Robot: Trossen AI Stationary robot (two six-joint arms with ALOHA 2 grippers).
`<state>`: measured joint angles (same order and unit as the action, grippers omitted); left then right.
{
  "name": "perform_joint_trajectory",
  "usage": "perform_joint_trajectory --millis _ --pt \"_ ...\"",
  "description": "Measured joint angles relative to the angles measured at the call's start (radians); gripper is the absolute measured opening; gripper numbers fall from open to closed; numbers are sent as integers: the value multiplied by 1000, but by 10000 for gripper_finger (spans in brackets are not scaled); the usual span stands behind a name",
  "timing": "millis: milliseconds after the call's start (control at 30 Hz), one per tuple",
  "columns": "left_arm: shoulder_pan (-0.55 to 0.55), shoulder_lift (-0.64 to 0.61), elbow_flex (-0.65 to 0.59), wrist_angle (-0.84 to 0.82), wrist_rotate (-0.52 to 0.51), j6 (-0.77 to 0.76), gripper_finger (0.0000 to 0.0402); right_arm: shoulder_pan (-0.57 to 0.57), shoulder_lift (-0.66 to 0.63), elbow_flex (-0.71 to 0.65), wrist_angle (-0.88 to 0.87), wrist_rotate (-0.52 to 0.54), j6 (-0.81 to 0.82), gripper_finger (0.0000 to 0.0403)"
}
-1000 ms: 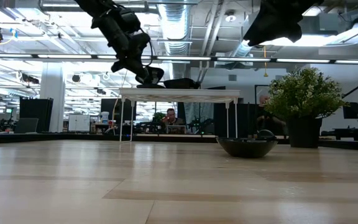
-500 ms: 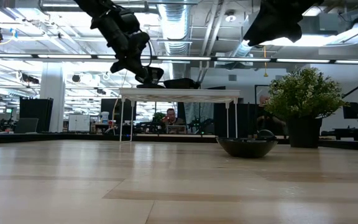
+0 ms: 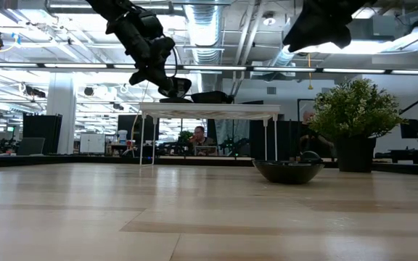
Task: Pick & Place Mini shaped plates
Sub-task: Stack the leaf-shaped plate on top of the other leaf-shaped plates on the shelf
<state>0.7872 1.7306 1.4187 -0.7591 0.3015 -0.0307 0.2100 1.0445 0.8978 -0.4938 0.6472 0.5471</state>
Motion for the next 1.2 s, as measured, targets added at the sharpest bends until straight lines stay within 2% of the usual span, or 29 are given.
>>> perform_joint_trajectory --millis 267,633,833,1033,1200 --pt "-10 0 0 6 -44 24 20 0 0 0 4 0 -4 109" --pt "-10 0 0 22 -69 27 76 0 0 0 4 0 -6 109" --pt "-6 -4 0 26 -89 27 92 0 0 0 7 0 -6 109" --pt "-15 -65 -1 16 -99 -9 92 0 0 0 9 0 -6 109" --pt "-70 -169 -45 17 -95 -37 92 0 0 0 8 0 -6 109"
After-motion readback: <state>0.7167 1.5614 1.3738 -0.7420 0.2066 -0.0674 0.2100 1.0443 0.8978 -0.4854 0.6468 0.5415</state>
